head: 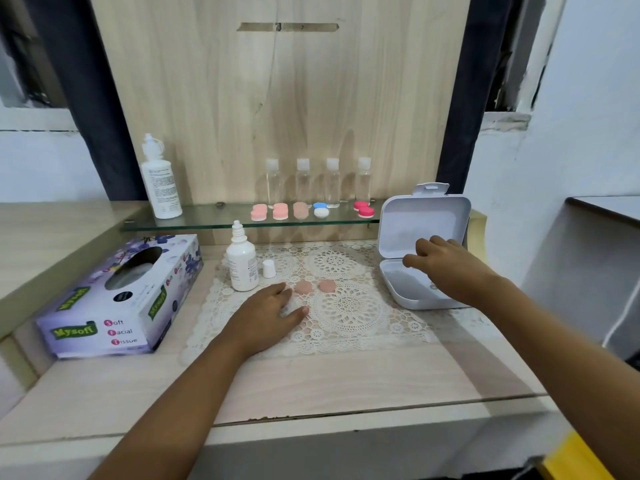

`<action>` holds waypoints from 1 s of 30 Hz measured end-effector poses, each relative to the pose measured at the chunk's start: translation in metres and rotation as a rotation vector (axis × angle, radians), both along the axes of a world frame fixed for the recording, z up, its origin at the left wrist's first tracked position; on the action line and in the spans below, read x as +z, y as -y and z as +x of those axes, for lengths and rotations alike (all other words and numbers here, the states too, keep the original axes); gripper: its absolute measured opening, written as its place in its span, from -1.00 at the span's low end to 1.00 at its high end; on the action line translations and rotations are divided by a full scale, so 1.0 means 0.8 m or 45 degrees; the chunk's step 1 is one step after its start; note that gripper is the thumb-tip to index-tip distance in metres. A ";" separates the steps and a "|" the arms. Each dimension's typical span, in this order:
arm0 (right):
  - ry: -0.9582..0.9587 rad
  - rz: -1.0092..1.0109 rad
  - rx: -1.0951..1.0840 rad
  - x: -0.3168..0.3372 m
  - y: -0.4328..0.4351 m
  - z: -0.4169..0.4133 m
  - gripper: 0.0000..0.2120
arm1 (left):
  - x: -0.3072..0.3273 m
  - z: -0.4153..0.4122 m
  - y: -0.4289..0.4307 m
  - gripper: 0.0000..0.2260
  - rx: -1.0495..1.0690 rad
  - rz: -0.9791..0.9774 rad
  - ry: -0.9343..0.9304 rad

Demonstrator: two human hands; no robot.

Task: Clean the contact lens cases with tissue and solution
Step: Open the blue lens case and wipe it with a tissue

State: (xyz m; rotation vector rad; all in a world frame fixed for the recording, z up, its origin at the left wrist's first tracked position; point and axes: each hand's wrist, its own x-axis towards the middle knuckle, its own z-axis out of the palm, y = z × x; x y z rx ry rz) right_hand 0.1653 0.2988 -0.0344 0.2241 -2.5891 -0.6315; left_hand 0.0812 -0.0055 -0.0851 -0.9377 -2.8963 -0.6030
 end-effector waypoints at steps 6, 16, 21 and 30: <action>-0.085 -0.569 0.009 -0.004 0.017 -0.005 -0.71 | -0.001 -0.001 0.001 -0.46 0.001 0.001 -0.005; -0.015 -1.304 0.260 -0.028 0.130 -0.024 -0.72 | -0.003 -0.004 0.002 -0.44 -0.007 0.011 0.009; 0.082 -1.543 0.165 -0.052 0.156 -0.032 -0.73 | -0.003 -0.004 0.002 -0.43 -0.020 0.023 -0.011; 0.161 -1.214 0.114 -0.058 0.158 -0.029 -0.73 | -0.001 -0.010 0.006 -0.46 -0.107 0.149 0.065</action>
